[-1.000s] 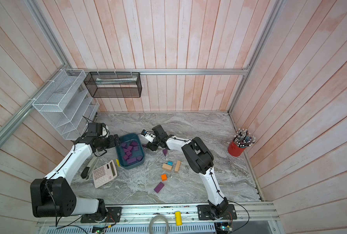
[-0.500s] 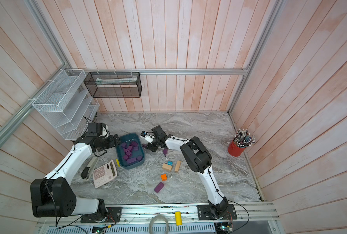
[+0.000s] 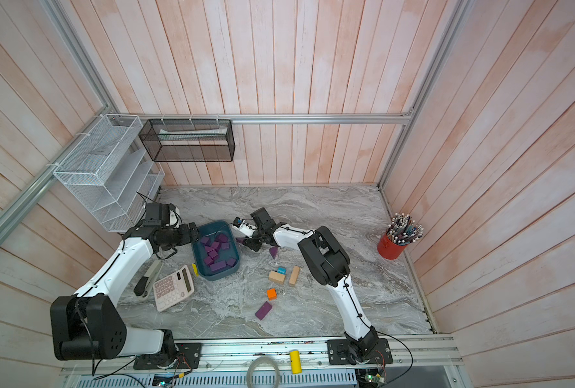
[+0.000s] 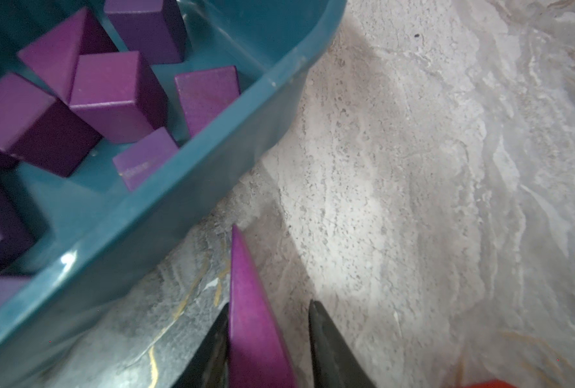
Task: Pick purple bricks into the storage bin
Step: Pick up the building block from the center of the board.
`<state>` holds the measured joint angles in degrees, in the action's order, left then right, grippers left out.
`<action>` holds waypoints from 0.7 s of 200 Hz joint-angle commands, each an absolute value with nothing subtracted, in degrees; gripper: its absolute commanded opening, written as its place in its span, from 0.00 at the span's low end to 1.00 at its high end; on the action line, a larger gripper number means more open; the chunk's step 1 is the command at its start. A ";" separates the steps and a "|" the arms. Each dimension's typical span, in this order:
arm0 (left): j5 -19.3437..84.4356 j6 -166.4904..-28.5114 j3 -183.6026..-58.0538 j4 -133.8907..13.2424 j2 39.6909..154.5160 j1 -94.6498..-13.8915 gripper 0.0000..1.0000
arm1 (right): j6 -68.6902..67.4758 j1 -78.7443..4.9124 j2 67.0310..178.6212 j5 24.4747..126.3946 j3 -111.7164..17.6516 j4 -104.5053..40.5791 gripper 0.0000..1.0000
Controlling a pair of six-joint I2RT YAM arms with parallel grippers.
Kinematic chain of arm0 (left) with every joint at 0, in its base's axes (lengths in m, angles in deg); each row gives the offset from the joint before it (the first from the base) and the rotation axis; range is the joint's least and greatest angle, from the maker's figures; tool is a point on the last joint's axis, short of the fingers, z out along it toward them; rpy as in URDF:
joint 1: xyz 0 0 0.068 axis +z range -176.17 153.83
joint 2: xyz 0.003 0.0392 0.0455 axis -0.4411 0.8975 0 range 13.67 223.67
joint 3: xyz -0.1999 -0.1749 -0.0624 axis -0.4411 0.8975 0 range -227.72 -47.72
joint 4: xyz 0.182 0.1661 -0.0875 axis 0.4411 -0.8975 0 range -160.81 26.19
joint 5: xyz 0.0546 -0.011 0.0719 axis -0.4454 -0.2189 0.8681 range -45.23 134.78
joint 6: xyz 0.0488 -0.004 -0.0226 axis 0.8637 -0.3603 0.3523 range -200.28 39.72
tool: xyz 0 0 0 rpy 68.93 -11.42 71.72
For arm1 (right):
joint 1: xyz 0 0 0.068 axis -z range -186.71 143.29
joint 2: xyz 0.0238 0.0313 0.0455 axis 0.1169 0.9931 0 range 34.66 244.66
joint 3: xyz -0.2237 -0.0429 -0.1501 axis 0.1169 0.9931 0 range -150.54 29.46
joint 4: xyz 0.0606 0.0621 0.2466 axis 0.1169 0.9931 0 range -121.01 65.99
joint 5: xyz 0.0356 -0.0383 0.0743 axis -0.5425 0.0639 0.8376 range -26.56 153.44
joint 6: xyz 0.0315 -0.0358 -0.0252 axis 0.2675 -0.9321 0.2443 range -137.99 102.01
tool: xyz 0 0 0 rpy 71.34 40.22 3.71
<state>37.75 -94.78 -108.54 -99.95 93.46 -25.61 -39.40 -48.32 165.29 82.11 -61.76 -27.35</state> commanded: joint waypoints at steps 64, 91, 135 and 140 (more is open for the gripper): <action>37.36 -93.73 -107.78 -99.05 93.53 -25.98 0.93 | -38.06 -48.73 161.44 79.11 -57.47 -29.18 0.30; 37.81 -93.62 -107.76 -99.11 93.62 -26.08 0.93 | -37.55 -48.56 159.52 78.26 -55.58 -29.86 0.29; 38.35 -93.44 -107.79 -99.36 93.96 -26.52 0.93 | -36.20 -48.19 155.93 77.01 -51.31 -31.19 0.29; 38.36 -93.44 -107.76 -99.38 93.97 -26.59 0.93 | -36.04 -48.23 155.53 76.77 -50.87 -31.26 0.29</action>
<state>37.79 -94.54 -108.54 -99.97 93.48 -26.05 -37.43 -48.30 158.62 78.24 -52.73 -29.93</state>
